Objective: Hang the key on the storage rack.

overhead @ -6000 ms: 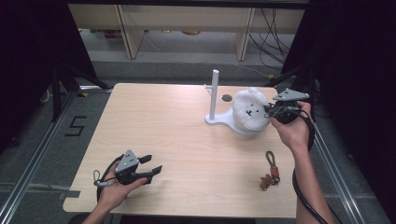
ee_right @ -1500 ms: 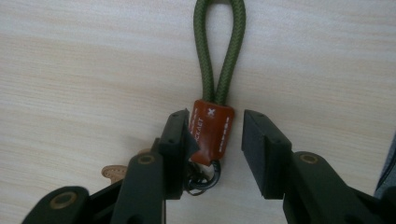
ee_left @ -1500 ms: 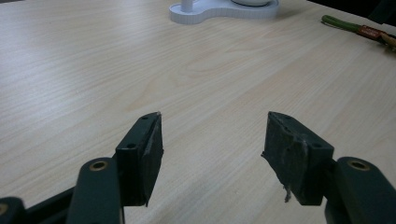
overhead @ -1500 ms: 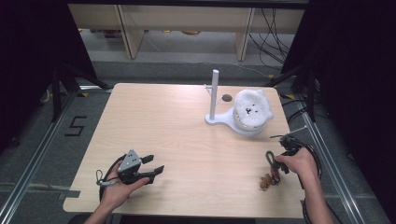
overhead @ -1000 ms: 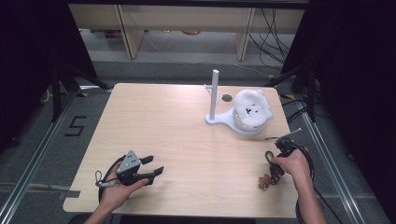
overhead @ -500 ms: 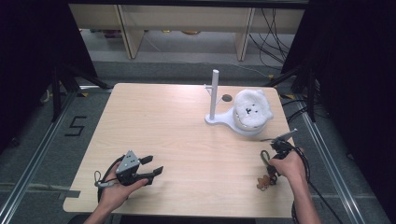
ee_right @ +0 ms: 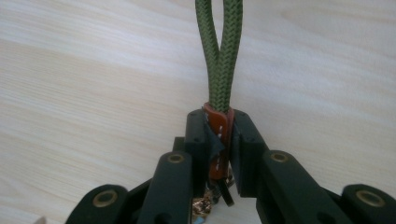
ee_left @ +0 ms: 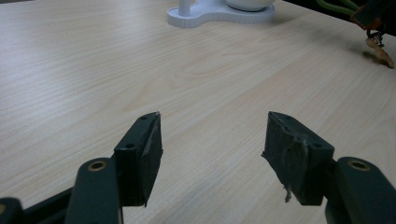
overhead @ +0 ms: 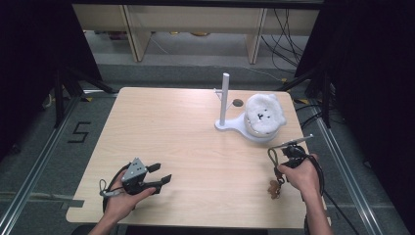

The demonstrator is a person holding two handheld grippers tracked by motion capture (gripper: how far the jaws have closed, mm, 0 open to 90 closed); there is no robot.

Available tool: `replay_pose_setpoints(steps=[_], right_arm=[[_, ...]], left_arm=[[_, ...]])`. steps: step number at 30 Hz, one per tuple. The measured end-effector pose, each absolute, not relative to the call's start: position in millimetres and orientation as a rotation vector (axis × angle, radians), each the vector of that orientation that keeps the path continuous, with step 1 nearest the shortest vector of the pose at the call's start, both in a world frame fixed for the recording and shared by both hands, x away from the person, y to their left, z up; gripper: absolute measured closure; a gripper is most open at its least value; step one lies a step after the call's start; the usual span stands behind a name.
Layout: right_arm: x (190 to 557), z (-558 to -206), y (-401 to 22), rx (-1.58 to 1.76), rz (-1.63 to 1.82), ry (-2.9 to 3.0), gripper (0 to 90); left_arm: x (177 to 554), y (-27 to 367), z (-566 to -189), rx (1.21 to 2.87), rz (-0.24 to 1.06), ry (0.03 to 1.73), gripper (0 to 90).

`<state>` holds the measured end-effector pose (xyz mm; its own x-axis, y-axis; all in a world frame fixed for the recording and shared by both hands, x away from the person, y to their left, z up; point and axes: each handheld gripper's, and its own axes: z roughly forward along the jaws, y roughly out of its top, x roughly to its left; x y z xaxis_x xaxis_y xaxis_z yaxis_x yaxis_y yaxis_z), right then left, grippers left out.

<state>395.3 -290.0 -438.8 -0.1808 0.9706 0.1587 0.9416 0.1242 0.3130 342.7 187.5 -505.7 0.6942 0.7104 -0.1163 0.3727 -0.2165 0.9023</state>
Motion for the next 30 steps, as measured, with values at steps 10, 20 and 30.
replay_pose_setpoints(steps=[10, 20, 30], right_arm=[[386.7, -423.8, -278.6, 1.759, 0.793, 2.273, 79.6], [379.6, -415.7, -267.6, 1.604, 0.959, 2.19, 79.6], [374.3, -420.5, -256.2, 1.414, 1.144, 2.156, 79.5]], left_arm=[[343.1, 188.1, -505.5, 1.823, 0.392, 0.849, 36.4], [342.8, 189.2, -504.2, 1.825, 0.407, 0.858, 36.7], [343.7, 188.4, -503.8, 1.801, 0.401, 0.852, 36.2]])
